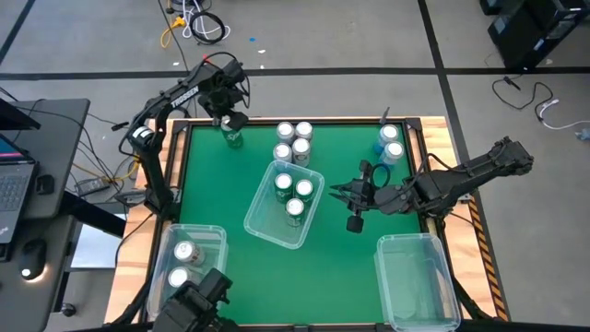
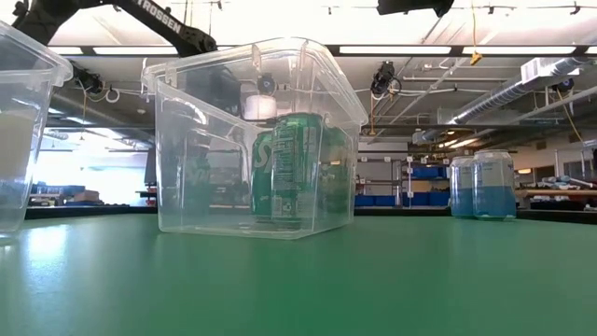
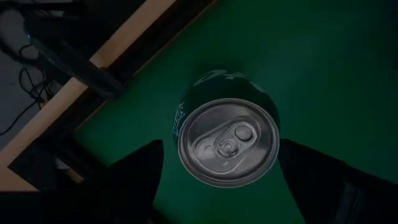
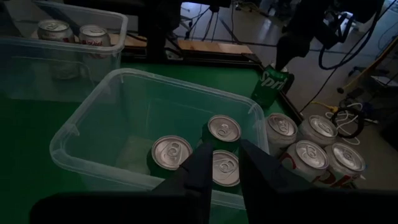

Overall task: Sort soda cans
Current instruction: Put the green soda can into the top transparent bin

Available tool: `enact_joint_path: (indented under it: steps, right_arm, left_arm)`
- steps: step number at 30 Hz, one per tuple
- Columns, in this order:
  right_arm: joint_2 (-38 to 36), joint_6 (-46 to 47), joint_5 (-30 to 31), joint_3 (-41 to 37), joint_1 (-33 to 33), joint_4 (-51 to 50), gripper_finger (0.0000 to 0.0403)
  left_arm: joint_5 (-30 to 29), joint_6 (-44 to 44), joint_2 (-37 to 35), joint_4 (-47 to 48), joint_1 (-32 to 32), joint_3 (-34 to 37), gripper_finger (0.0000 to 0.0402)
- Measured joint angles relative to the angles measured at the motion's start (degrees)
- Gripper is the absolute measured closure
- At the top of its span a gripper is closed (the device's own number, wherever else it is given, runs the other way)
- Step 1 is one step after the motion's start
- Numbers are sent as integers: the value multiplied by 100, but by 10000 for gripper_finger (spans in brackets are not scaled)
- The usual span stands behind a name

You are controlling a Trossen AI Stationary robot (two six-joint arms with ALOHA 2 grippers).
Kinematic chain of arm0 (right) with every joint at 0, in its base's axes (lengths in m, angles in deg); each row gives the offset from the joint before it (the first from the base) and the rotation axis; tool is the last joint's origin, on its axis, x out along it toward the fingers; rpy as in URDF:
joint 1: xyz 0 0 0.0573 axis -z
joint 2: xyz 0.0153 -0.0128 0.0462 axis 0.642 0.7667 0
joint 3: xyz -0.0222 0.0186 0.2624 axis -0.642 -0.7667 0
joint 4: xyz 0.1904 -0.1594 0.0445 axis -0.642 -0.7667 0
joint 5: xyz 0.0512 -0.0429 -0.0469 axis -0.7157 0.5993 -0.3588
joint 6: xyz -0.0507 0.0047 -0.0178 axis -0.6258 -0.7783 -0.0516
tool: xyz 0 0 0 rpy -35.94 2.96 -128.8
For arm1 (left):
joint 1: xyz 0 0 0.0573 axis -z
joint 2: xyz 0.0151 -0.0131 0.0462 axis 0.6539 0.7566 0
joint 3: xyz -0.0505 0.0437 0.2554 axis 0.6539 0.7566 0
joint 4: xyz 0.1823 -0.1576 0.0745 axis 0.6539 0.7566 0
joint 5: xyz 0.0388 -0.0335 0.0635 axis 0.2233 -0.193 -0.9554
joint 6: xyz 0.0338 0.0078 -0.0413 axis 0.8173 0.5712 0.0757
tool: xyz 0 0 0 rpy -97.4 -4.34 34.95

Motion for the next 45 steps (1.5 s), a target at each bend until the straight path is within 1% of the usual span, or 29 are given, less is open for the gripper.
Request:
enact_joint_path:
  steps: [9,14,19,25,27,30,45]
  right_arm:
    - [0,-2,-3,0,0,1,338]
    - [0,-4,-3,0,0,2,336]
    - [0,-7,-6,0,0,0,323]
    - [0,-4,-6,0,0,2,297]
    - [0,-4,-8,0,0,0,290]
    - [0,-5,-8,0,0,2,282]
    - [0,-4,-8,0,0,4,277]
  left_arm:
    - [-8,-65,0,-46,2,0,82]
    - [119,-73,0,-13,0,0,82]
    - [312,-183,0,13,0,2,82]
    - [114,-180,-9,-98,9,449,82]
    - [-140,-71,-9,-30,63,509,82]
    - [-207,-59,-9,-102,85,514,82]
    - [-321,-8,-9,-314,194,511,82]
